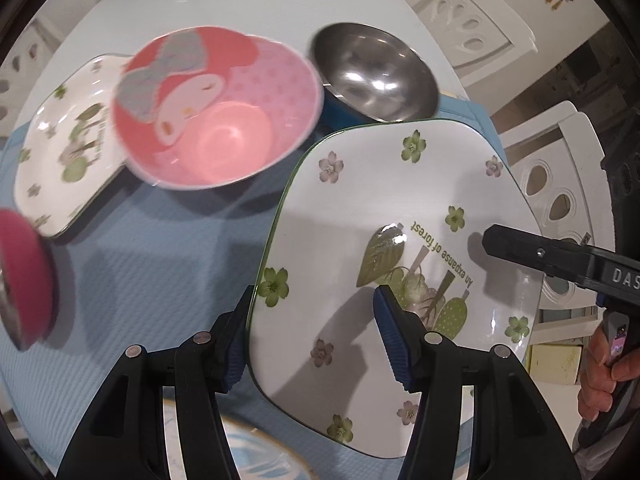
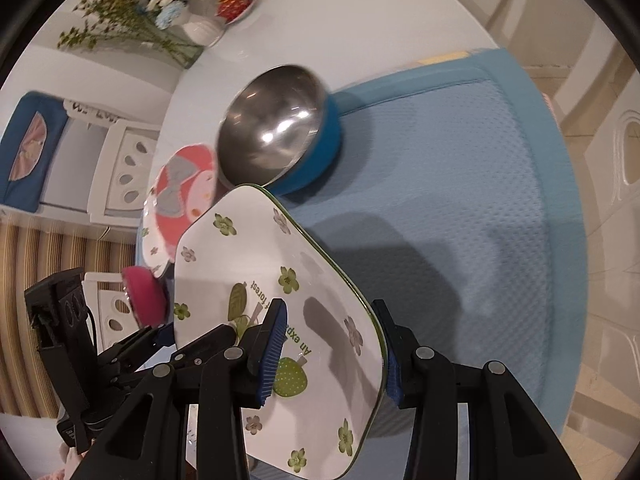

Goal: Organize plates and bowls

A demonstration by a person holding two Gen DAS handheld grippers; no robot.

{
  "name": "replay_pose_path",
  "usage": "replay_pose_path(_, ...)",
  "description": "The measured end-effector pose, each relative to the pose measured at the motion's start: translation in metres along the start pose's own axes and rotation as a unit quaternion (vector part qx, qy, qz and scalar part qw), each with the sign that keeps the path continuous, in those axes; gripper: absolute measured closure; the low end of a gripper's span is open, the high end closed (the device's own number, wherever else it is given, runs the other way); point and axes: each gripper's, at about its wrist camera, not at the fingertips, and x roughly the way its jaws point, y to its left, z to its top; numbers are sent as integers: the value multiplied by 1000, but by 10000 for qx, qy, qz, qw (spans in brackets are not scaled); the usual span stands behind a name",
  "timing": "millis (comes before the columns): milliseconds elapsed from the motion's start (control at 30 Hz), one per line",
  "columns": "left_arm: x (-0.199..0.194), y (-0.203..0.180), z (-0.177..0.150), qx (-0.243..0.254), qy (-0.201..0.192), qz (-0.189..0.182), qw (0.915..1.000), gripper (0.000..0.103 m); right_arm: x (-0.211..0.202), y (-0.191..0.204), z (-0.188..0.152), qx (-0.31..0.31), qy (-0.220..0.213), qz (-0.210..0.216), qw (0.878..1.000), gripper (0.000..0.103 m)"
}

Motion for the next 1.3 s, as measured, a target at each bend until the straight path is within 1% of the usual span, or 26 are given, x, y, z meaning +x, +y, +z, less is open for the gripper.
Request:
replay_pose_path(200, -16, 23, -15, -150, -77, 5, 9999, 49, 7, 30, -15, -114, 36, 7, 9999, 61)
replay_pose_path(400, -28, 37, -30, -317, -164, -2, 9994, 49, 13, 57, -32, -187, 82, 38, 9998, 61)
replay_pose_path(633, -46, 62, -48, -483, -244, -52, 9985, 49, 18, 83, -46, -302, 166, 34, 9994, 61)
replay_pose_path(733, -52, 72, -53, -498, -292, -17, 9983, 49, 20, 94, -53, -402, 202, -9, 9990, 61)
replay_pose_path(867, -62, 89, -62, -538, -356, 9, 9979, 49, 29, 114, -62, -597, 323, -150, 9976, 61)
replay_pose_path(1000, -72, 109, -71, -606, -419, 40, 9973, 49, 38, 130, -72, -652, 463, -69, 9968, 61)
replay_pose_path(1100, -76, 120, -79, -538, -430, 123, 9975, 49, 47, 139, -81, -618, 600, 54, 9963, 61)
replay_pose_path(1300, -80, 139, -95, -502, -369, 140, 9980, 49, 59, 160, -96, -722, 737, 23, 9947, 61)
